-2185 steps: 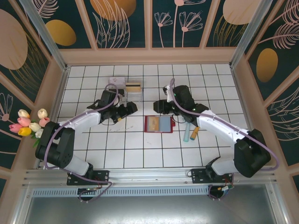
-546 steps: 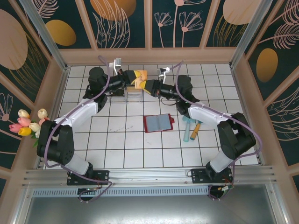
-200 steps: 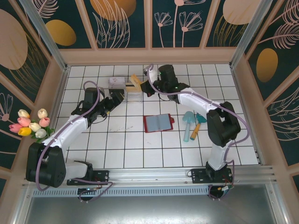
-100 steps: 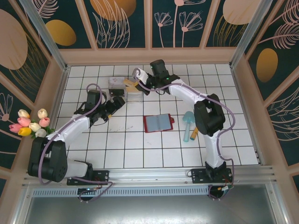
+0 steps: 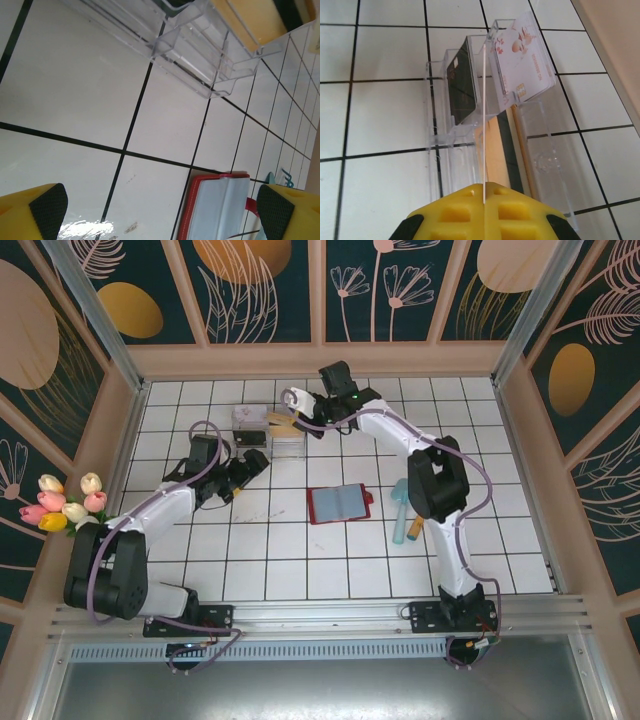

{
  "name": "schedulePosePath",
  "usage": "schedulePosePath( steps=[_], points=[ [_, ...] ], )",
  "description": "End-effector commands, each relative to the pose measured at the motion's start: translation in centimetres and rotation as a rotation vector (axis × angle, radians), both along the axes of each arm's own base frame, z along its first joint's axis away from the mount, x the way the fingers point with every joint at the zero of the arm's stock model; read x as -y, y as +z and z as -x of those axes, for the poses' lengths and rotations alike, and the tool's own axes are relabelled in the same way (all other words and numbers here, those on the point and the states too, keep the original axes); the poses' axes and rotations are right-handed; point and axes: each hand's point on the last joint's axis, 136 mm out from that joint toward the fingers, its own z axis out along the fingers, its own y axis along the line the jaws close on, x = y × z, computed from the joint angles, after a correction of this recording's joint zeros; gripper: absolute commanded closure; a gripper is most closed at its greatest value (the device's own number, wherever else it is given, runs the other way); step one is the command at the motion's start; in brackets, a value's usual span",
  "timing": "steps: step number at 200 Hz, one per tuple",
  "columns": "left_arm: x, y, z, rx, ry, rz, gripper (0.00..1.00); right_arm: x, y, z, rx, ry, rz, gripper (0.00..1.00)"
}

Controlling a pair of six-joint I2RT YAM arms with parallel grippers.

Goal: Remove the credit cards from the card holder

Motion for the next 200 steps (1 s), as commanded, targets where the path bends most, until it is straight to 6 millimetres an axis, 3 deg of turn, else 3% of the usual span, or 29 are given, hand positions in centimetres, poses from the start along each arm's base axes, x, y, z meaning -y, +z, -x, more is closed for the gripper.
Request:
schedulePosePath(
  steps=[1,200],
  points=[
    [0.3,0.1,-0.4,-0.011,-0.009,0.024,0.01,0.4,-1.2,-0.4,0.017,0.04,0.052,1.0],
    [1.0,-0.9,0.1,-0.041,-0.032,0.058,0.01,0.5,-2.4,-2.3,0.108,0.038,0.099,1.0]
  ],
)
